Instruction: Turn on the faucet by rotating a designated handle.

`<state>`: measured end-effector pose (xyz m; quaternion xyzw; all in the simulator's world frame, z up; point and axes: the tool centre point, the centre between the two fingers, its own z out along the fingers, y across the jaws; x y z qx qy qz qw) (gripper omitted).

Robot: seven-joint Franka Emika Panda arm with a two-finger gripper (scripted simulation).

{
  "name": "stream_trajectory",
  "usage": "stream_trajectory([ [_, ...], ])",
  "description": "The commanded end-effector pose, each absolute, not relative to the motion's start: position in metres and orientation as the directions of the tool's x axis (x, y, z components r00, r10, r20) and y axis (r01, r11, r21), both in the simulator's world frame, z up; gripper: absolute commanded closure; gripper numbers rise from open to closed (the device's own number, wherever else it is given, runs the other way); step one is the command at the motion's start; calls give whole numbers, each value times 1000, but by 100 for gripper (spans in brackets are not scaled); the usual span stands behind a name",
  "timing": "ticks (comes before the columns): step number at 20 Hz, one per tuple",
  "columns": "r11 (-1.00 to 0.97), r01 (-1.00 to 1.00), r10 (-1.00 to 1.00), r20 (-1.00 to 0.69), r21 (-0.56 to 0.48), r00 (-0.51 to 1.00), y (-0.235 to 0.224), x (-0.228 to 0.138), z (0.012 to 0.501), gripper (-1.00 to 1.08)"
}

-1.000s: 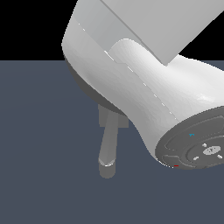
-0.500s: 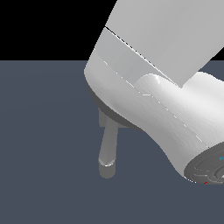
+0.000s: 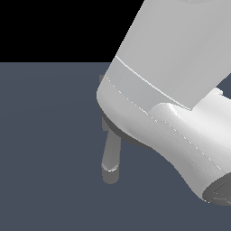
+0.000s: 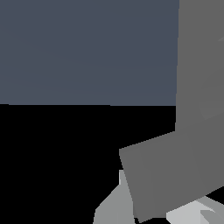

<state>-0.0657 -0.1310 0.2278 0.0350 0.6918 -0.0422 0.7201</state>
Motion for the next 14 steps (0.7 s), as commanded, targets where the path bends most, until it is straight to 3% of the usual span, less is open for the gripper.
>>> stream_trajectory([
  [1, 996, 88, -15, -1000, -14, 10, -127, -65, 213, 108],
  [14, 996, 83, -20, -1000, -20, -1, -137, -64, 176, 108],
])
